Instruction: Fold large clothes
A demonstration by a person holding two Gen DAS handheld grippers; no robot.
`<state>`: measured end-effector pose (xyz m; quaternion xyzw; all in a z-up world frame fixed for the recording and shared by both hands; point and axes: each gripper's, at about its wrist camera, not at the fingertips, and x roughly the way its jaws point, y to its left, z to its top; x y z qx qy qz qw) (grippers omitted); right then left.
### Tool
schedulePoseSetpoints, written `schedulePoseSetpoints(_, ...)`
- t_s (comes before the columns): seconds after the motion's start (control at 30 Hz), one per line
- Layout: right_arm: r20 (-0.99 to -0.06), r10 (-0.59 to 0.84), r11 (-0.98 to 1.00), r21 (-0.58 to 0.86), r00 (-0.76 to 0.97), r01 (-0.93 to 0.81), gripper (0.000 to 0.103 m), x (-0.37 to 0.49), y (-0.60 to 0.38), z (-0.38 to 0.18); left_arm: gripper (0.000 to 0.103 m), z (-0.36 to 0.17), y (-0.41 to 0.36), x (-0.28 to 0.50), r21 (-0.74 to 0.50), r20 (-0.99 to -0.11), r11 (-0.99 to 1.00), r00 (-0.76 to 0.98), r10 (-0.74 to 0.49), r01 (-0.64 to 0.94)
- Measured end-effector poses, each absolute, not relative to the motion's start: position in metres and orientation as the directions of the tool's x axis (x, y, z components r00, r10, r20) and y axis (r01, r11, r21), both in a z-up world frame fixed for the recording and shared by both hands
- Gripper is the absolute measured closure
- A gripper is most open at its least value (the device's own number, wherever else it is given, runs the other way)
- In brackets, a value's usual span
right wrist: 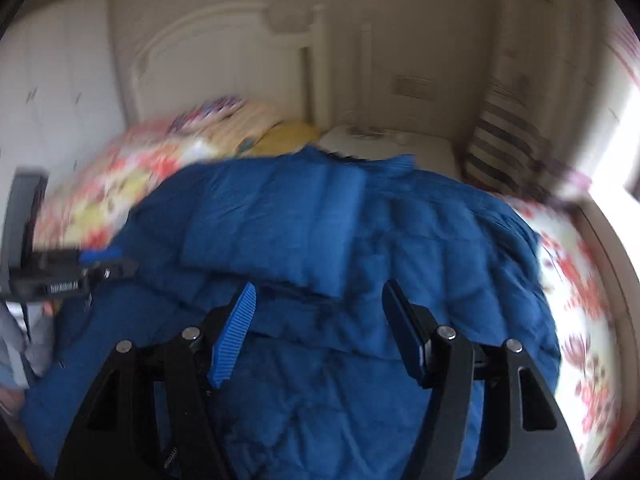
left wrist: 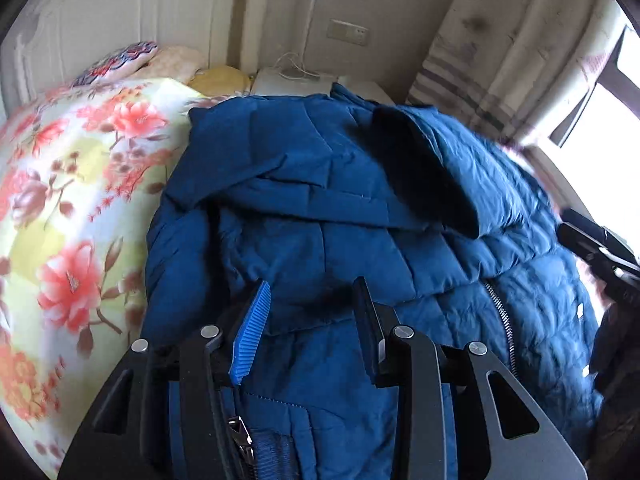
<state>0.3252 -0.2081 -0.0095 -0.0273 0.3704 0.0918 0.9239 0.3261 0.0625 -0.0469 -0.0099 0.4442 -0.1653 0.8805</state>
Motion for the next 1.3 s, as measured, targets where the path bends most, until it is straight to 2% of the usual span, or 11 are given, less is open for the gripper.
schedulePoseSetpoints(0.07,-0.707,0.094,0.970,-0.092,0.701,-0.223,0.038,0.338,-0.183,-0.018,0.072,-0.049,0.053,0.330,-0.104,-0.793,0.953,0.555,-0.252,0.284)
schedulePoseSetpoints(0.33,-0.694,-0.010,0.897,-0.324,0.720,-0.300,0.041,0.368,-0.133,-0.043,0.072,-0.048,0.053,0.344,-0.146,-0.803,0.951,0.529,-0.274,0.271)
schedulePoseSetpoints(0.5,-0.670,0.127,0.936,-0.164,0.732,-0.312,0.083,0.377,-0.144,-0.025,0.072,-0.051,0.045,0.352,-0.092,-0.807,0.956,0.542,-0.235,0.278)
schedulePoseSetpoints(0.63,-0.520,0.349,0.925,0.322,0.780,-0.199,0.087,0.362,-0.224,0.015,0.072,-0.046,0.044,0.353,-0.049,-0.786,0.965,0.586,-0.197,0.259)
schedulePoseSetpoints(0.77,-0.359,0.411,0.656,0.755,0.838,0.002,0.087,0.337,-0.336,-0.002,0.071,-0.056,0.046,0.361,-0.038,-0.802,0.967,0.570,-0.180,0.251)
schedulePoseSetpoints(0.9,-0.552,0.339,0.616,0.742,0.762,0.264,0.079,0.331,-0.373,-0.060,0.068,-0.064,0.047,0.360,-0.025,-0.785,0.969,0.595,-0.172,0.247)
schedulePoseSetpoints(1.07,-0.521,0.339,0.593,0.765,0.783,0.251,0.054,0.327,-0.379,-0.071,0.065,-0.065,0.052,0.361,-0.049,-0.781,0.970,0.597,-0.186,0.238)
schedulePoseSetpoints(1.13,-0.535,0.315,0.632,0.735,0.784,0.247,0.054,0.329,-0.376,-0.066,0.064,-0.065,0.053,0.361,-0.058,-0.778,0.970,0.598,-0.192,0.235)
schedulePoseSetpoints(1.17,-0.542,0.308,0.645,0.723,0.782,0.246,0.056,0.329,-0.374,-0.066,0.064,-0.065,0.053,0.361,-0.062,-0.778,0.970,0.598,-0.194,0.235)
schedulePoseSetpoints(1.23,-0.566,0.294,0.659,0.703,0.770,0.266,0.080,0.332,-0.370,-0.073,0.064,-0.065,0.054,0.362,-0.068,-0.778,0.970,0.596,-0.198,0.234)
schedulePoseSetpoints(1.3,-0.556,0.308,0.635,0.725,0.772,0.268,0.088,0.330,-0.374,-0.078,0.064,-0.065,0.053,0.362,-0.064,-0.778,0.970,0.597,-0.195,0.234)
